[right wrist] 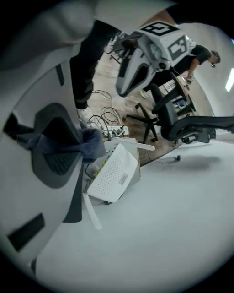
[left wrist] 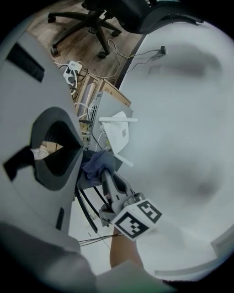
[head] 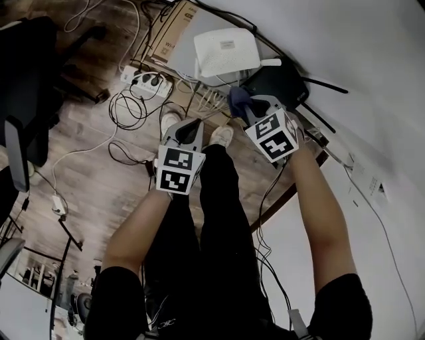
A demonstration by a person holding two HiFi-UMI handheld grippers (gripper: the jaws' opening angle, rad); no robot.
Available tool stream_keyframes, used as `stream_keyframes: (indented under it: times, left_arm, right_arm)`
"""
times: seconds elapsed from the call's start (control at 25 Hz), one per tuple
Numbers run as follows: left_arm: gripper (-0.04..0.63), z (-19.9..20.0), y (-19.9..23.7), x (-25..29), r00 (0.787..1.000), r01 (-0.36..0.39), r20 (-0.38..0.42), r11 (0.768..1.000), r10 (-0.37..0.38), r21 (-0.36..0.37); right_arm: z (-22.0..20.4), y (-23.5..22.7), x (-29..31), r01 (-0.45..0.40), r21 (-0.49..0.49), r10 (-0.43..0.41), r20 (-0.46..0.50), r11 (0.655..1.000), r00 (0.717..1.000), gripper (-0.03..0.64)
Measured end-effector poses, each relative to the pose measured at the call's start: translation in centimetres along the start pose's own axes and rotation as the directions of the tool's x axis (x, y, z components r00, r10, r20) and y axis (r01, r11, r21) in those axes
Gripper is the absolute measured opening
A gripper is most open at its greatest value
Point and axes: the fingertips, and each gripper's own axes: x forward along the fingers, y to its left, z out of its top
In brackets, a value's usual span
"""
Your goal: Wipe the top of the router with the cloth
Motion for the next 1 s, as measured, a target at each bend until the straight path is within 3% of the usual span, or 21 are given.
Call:
stream_keyframes:
  times: [0.12,0.2,0.36,0.48,0.6,0.84,0.92,1.0]
  left_arm:
    - [0.000,-0.4,1.2,-0.7,1.000,-0.011,-0.015,1.000,0.011,0.001]
    - [0.001,-0.5,2.2,-1.0,0.999,-0.022,-0.024,1.000,0.022,0.007]
    - [0.000,-0.3,3.8,-1.0,0.999,-0.042,-0.032,0.999,0.042,0.016]
    - [0.002,0.3,3.9,-0.7,0.999,-0.047,-0.027,0.999,0.047,0.013]
    - [0.001,1.2,3.0,-0.2,0.999,-0.030,-0.012,1.000,0.030,0.004]
    - [0.001,1.8,0.8,0.4,1.000,0.015,0.001,1.000,-0.015,0.009]
    - [0.001,1.5,0.6,0.4,1.000,0.021,-0.007,1.000,-0.021,0.018]
    - [0.001,1.0,0.8,0.3,1.000,0.020,-0.015,0.999,-0.019,0.033]
  right_arm:
    - [-1.8,0.2,2.0,0.027,-0.148,-0.042,-0.103,0.989,0.994,0.006]
    - [-2.3,0.4,2.9,0.037,-0.188,-0.060,-0.118,0.981,0.991,0.006]
    - [-2.6,0.4,3.0,0.022,-0.131,-0.038,-0.114,0.991,0.993,0.006]
    - [-4.2,0.9,2.8,-0.034,-0.115,0.011,-0.200,0.993,0.980,0.006]
    - [-6.4,1.7,2.5,-0.104,-0.085,0.071,-0.326,0.991,0.943,0.006]
    - [-10.4,2.7,1.7,-0.215,-0.053,0.152,-0.545,0.975,0.825,0.006]
    - [-10.8,2.7,1.6,-0.220,-0.065,0.147,-0.560,0.973,0.816,0.006]
    - [-10.9,2.4,1.6,-0.209,-0.089,0.126,-0.552,0.974,0.825,0.005]
